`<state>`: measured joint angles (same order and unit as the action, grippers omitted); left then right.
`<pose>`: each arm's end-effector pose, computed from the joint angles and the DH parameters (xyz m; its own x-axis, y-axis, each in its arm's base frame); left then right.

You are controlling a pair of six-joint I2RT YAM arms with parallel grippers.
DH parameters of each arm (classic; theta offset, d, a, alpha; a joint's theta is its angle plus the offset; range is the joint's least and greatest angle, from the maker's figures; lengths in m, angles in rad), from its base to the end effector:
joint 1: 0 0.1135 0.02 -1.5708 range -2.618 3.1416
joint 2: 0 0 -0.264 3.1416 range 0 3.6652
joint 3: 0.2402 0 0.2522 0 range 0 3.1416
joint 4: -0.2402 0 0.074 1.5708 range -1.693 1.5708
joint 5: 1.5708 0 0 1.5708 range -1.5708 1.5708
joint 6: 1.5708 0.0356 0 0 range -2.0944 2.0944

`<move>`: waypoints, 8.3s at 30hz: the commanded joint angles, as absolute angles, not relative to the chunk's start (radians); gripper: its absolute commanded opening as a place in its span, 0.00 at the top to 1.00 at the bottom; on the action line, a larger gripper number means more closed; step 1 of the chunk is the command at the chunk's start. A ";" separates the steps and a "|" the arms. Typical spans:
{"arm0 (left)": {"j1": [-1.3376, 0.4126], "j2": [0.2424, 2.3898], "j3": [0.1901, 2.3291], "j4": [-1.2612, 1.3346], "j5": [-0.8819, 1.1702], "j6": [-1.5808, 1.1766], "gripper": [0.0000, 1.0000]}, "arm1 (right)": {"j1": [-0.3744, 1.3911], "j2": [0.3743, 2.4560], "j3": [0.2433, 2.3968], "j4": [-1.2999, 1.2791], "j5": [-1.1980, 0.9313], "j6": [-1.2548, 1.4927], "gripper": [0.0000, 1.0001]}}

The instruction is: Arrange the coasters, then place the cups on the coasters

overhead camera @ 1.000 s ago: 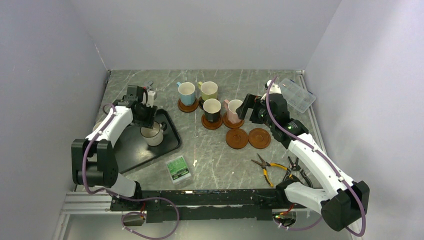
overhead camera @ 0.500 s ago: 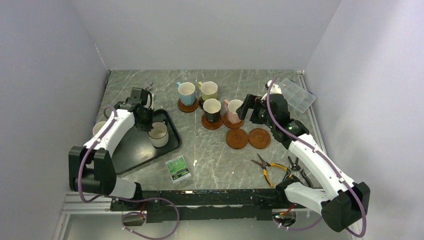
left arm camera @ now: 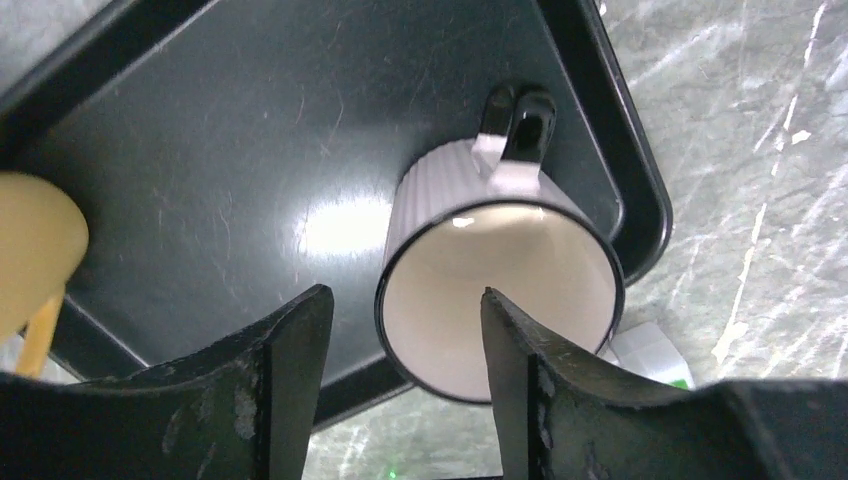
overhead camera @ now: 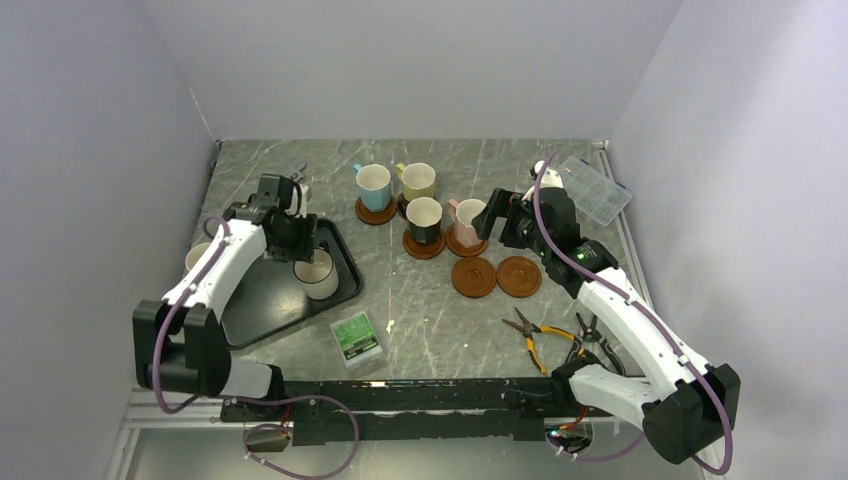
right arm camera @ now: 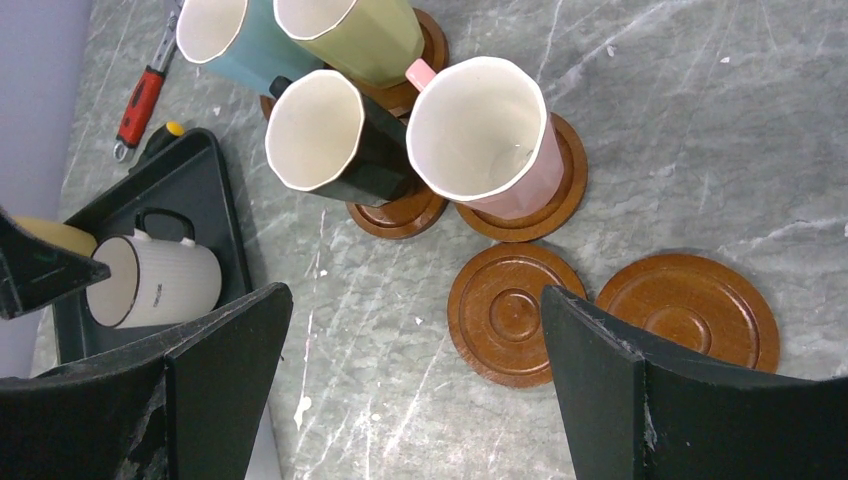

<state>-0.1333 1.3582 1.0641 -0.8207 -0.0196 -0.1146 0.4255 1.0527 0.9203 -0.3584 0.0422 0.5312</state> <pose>0.2621 -0.0344 0.2596 -0.8982 0.0051 -0.4395 0.0218 0.9992 -0.0329 0.2162 0.0963 0.3183 -0.5619 0.3010 -0.7705 -0.1089 0.8964 0.4296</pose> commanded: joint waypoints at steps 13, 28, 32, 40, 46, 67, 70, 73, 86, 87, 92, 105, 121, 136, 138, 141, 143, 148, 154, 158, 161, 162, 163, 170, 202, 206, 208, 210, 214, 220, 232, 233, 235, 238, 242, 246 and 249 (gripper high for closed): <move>-0.142 1.475 1.146 -0.753 0.003 -0.013 0.97 | 0.421 1.002 0.922 -0.386 0.059 0.536 0.00; -0.372 0.942 0.904 -0.731 -0.182 -0.912 0.97 | 0.711 1.140 1.057 -0.493 0.295 0.743 0.02; -0.511 0.991 0.920 -0.745 -0.264 -1.019 0.97 | 0.829 1.210 1.092 -0.443 0.274 0.757 0.06; -0.757 1.132 0.993 -0.735 -0.397 -1.168 0.97 | 1.005 1.373 1.229 -0.468 0.332 0.744 0.10; -0.846 1.182 1.014 -0.708 -0.459 -1.244 0.97 | 1.048 1.449 1.246 -0.521 0.407 0.783 0.17; -0.883 1.132 0.933 -0.565 -0.361 -1.229 0.77 | 1.026 1.557 1.293 -0.627 0.573 0.773 1.00; -0.884 1.079 0.908 -0.527 -0.306 -1.150 0.55 | 0.990 1.490 1.241 -0.589 0.550 0.716 1.00; -0.885 1.048 0.883 -0.464 -0.219 -1.062 0.37 | 0.936 1.408 1.171 -0.506 0.450 0.549 1.00; -0.585 1.086 0.988 -0.590 0.173 -0.690 0.22 | 0.607 1.247 1.027 -0.498 0.083 0.176 1.00; -0.556 1.081 0.991 -0.602 0.184 -0.669 0.22 | 0.594 1.248 1.022 -0.496 0.068 0.164 1.00; -0.448 1.059 1.019 -0.699 0.201 -0.578 0.22 | 0.557 1.254 1.010 -0.494 0.073 0.130 1.00; -0.329 1.034 0.982 -0.723 0.258 -0.519 0.22 | 0.478 1.338 1.002 -0.447 0.086 0.110 1.00; -0.284 1.050 0.974 -0.721 0.298 -0.499 0.23 | 0.452 1.398 0.995 -0.428 0.092 0.090 1.00; -0.223 1.084 0.960 -0.698 0.280 -0.468 0.22 | 0.452 1.435 1.036 -0.490 0.091 0.095 0.74; -0.189 1.092 0.964 -0.685 0.287 -0.466 0.22 | 0.456 1.416 1.030 -0.489 0.084 0.095 0.62; -0.137 1.112 0.991 -0.695 0.271 -0.458 0.22 | 0.457 1.386 1.023 -0.487 0.093 0.099 0.49; -0.089 1.117 1.015 -0.702 0.238 -0.456 0.21 | 0.457 1.371 1.027 -0.494 0.098 0.101 0.44; 0.108 1.125 1.079 -0.708 0.098 -0.475 0.21 | 0.458 1.311 1.025 -0.488 0.105 0.104 0.30; 0.352 1.145 1.070 -0.664 -0.061 -0.468 0.21 | 0.457 1.223 1.018 -0.469 0.068 0.113 0.24; 0.516 1.186 1.045 -0.637 -0.107 -0.472 0.21 | 0.458 1.177 1.009 -0.457 0.053 0.117 0.23; 0.628 1.196 1.017 -0.591 -0.064 -0.497 0.22 | 0.459 1.152 1.001 -0.448 0.040 0.119 0.22; 0.654 1.203 1.013 -0.579 -0.050 -0.502 0.22 | 0.458 1.147 0.997 -0.446 0.037 0.120 0.22; 0.677 1.214 1.012 -0.562 -0.028 -0.503 0.22 | 0.459 1.145 0.996 -0.443 0.031 0.120 0.22; 0.734 1.341 1.035 -0.549 0.076 -0.488 0.38 | 0.457 1.146 0.996 -0.441 0.018 0.121 0.20; 0.038 1.237 1.238 -0.871 0.042 -0.427 0.97 | 0.660 1.136 1.154 -0.469 0.027 0.416 0.10; -0.237 1.272 1.243 -0.911 -0.034 -0.510 0.97 | 0.761 1.230 1.206 -0.429 0.054 0.478 0.10; -0.355 1.282 1.244 -0.902 -0.069 -0.552 0.97 | 0.803 1.274 1.234 -0.424 0.074 0.496 0.11; -0.476 1.305 1.260 -0.902 -0.097 -0.583 0.97 | 0.846 1.317 1.262 -0.425 0.103 0.508 0.11; -0.627 1.381 1.309 -0.910 -0.126 -0.625 0.97 | 0.906 1.401 1.309 -0.451 0.174 0.521 0.12; -0.720 1.448 1.347 -0.879 -0.143 -0.655 0.97 | 0.954 1.482 1.321 -0.489 0.254 0.548 0.18; -0.726 1.437 1.336 -0.814 -0.079 -0.662 0.97 | 0.972 1.541 1.290 -0.537 0.378 0.577 0.48; -0.726 1.436 1.335 -0.812 -0.068 -0.662 0.97 | 0.971 1.550 1.295 -0.539 0.377 0.577 0.50; -0.726 1.432 1.332 -0.809 -0.053 -0.664 0.97 | 0.971 1.564 1.298 -0.533 0.373 0.572 0.53; -0.726 1.417 1.332 -0.800 -0.047 -0.663 0.97 | 0.971 1.588 1.310 -0.542 0.373 0.570 0.58; -0.726 1.402 1.336 -0.803 -0.063 -0.656 0.97 | 0.972 1.575 1.322 -0.559 0.393 0.584 0.93; -0.726 1.368 1.338 -0.793 -0.074 -0.625 0.63 | 0.971 1.521 1.358 -0.587 0.407 0.578 1.00; -0.725 1.308 1.338 -0.775 -0.093 -0.591 0.31 | 0.970 1.483 1.421 -0.665 0.463 0.582 1.00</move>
